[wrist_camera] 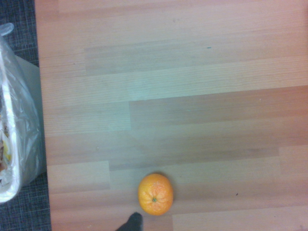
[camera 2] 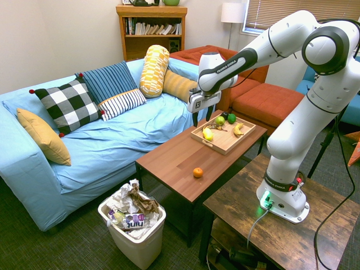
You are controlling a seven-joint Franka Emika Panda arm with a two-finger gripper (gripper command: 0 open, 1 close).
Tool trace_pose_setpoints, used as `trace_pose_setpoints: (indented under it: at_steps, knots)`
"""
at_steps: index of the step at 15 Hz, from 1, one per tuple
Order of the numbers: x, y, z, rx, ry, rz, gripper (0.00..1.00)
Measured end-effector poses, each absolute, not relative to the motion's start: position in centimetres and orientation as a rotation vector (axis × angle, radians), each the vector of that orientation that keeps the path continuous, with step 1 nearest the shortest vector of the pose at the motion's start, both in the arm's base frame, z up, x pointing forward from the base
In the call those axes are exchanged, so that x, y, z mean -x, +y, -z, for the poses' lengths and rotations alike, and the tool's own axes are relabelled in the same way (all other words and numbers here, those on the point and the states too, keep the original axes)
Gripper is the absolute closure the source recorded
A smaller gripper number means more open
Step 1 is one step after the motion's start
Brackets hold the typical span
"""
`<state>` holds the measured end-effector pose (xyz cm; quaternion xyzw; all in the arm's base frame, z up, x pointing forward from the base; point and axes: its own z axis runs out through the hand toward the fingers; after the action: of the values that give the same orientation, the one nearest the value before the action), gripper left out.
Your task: Put the tangerine in the tray
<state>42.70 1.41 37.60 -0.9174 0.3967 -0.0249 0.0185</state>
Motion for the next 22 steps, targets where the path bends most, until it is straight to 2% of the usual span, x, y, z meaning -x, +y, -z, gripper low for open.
trace_pose_setpoints:
  at_steps: [5, 16, 22]
  knots:
    - [-43.2, 2.1, -35.4, 2.869, 1.216, 0.034, 0.00]
    - [-43.7, 7.2, -21.8, 2.922, 1.236, -0.240, 0.00]
    - [-45.0, 6.6, -15.2, 2.943, 1.287, -0.394, 0.00]
